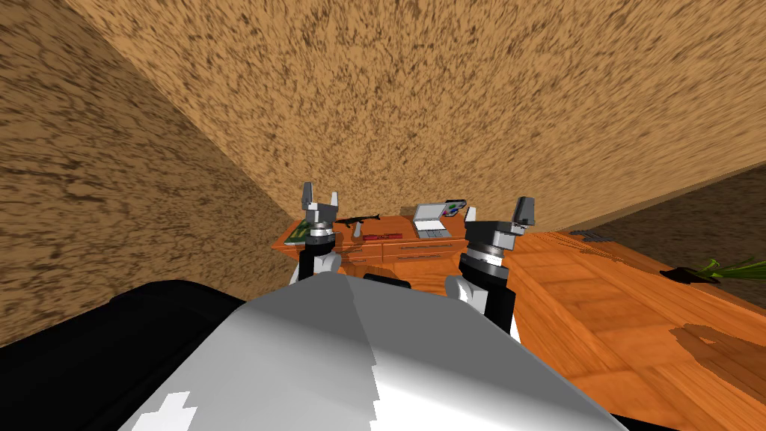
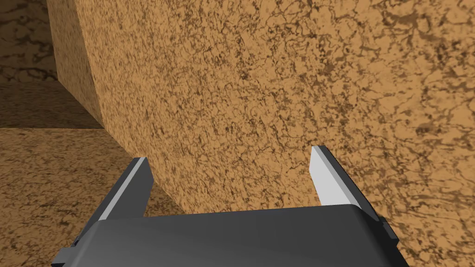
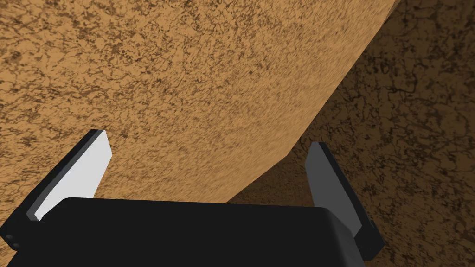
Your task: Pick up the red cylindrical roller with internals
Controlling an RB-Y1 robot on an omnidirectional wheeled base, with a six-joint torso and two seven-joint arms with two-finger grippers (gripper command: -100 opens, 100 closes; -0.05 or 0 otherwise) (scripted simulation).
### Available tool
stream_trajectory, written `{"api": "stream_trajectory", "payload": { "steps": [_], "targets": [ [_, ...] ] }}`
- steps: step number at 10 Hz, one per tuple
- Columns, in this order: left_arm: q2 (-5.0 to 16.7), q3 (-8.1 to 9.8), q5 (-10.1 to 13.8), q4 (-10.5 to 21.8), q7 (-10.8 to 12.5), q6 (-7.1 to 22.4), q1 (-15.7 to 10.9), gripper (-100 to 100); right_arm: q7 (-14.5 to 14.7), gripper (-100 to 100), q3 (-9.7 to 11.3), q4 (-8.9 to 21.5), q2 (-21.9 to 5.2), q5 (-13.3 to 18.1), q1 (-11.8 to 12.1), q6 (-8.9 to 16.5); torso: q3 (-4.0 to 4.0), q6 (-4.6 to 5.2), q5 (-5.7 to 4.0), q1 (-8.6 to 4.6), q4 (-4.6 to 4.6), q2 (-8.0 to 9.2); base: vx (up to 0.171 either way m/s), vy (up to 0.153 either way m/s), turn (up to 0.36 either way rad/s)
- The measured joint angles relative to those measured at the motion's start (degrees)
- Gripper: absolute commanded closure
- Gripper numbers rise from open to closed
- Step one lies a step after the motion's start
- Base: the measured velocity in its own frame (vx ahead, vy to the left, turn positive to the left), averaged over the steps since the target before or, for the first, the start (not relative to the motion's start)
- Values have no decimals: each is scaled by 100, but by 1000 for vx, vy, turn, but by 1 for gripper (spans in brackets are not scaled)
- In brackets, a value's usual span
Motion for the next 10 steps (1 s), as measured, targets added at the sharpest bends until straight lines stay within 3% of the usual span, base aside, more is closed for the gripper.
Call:
{"api": "stream_trajectory", "payload": {
  "steps": [5, 10],
  "targets": [
    [430, 117, 2, 397, 48, 666, -515, -100, 0, 0, 0, 0, 0, 0, 0, 0, 3, 1, -4, -17, 1, 5, -16, -48, 28],
    [615, 215, -7, 816, 85, 1350, -992, -100, 0, 0, 0, 0, 0, 0, 0, 0, 0, 0, -3, -15, 0, 0, -11, -39, 18]
  ]
}}
